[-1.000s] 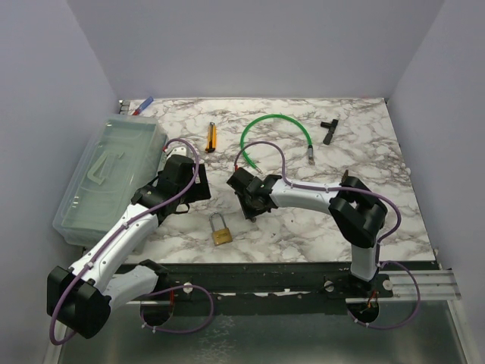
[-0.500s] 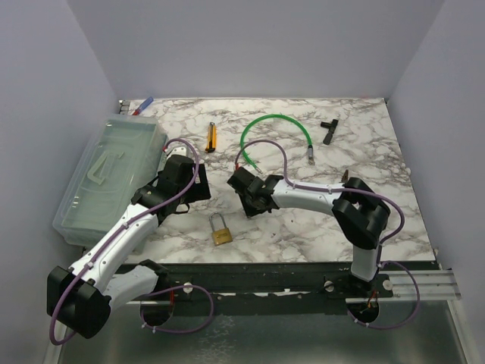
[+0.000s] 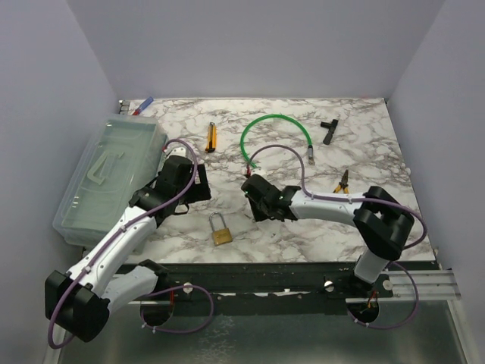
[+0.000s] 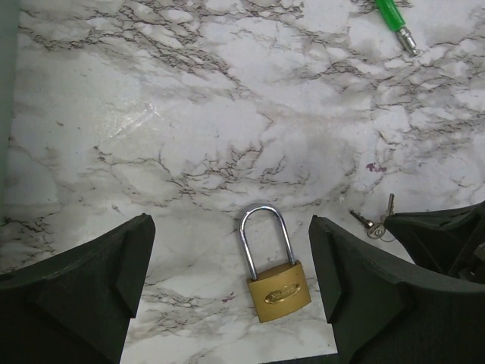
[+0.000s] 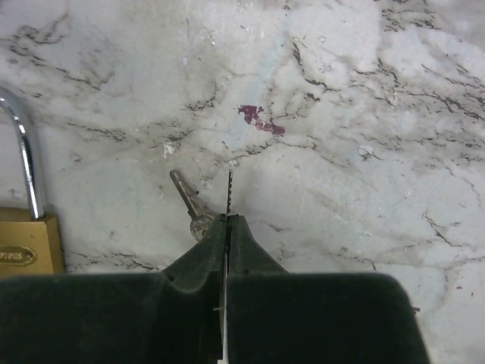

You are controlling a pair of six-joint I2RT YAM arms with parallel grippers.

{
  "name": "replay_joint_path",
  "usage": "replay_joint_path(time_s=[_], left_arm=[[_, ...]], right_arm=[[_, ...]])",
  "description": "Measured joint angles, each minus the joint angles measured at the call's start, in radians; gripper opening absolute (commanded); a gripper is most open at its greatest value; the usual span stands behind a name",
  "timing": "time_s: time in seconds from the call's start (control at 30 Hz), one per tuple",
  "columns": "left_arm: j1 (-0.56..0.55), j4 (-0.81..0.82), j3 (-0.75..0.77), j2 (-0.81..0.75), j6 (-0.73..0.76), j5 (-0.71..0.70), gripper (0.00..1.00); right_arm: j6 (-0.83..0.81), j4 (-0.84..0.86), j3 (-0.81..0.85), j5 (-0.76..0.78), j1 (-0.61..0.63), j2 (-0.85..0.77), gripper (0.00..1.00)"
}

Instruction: Unlock with the key

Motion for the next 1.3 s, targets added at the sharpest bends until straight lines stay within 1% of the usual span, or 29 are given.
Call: replay_joint_path(time_s=[0.1, 0.2, 0.37, 0.5, 0.67, 0.8, 0.87, 0.93, 1.1, 1.3], left_arm=[[0.0, 0.013, -0.011, -0.043, 0.007, 0.047, 0.88], [0.0, 0.041, -0.029, -0.108, 0.02, 0.126, 0.87], [0.0, 0.122, -0.065, -0.24, 0.026, 0.309, 0.78], [0.0, 0.186, -0.082, -0.294, 0.022, 0.444, 0.73], [0.0, 0.26, -0.085, -0.288, 0.012, 0.626, 0.66], [0.0, 0.305, -0.085, -0.266, 0.002, 0.735, 0.58], [0.0, 0.333, -0.088, -0.253, -0.008, 0.782, 0.56], [0.0, 0.358, -0.093, -0.248, -0.015, 0.814, 0.55], [0.0, 0.421, -0.106, -0.237, -0.042, 0.88, 0.46], [0.0, 0.476, -0.13, -0.223, -0.07, 0.917, 0.42]], right_arm=[[-0.031, 0.104, -0.101, -0.034, 0.0, -0.096, 0.0], [-0.064, 0.214, -0.183, -0.091, 0.0, -0.195, 0.0], [-0.114, 0.38, -0.275, -0.225, 0.0, -0.35, 0.0], [-0.139, 0.458, -0.302, -0.31, 0.0, -0.434, 0.0], [-0.158, 0.506, -0.307, -0.391, 0.0, -0.498, 0.0], [-0.16, 0.531, -0.307, -0.445, 0.0, -0.542, 0.0], [-0.16, 0.541, -0.307, -0.465, 0.0, -0.555, 0.0], [-0.16, 0.547, -0.307, -0.485, 0.0, -0.562, 0.0], [-0.158, 0.556, -0.307, -0.52, 0.0, -0.565, 0.0], [-0.156, 0.565, -0.307, -0.541, 0.0, -0.577, 0.0]])
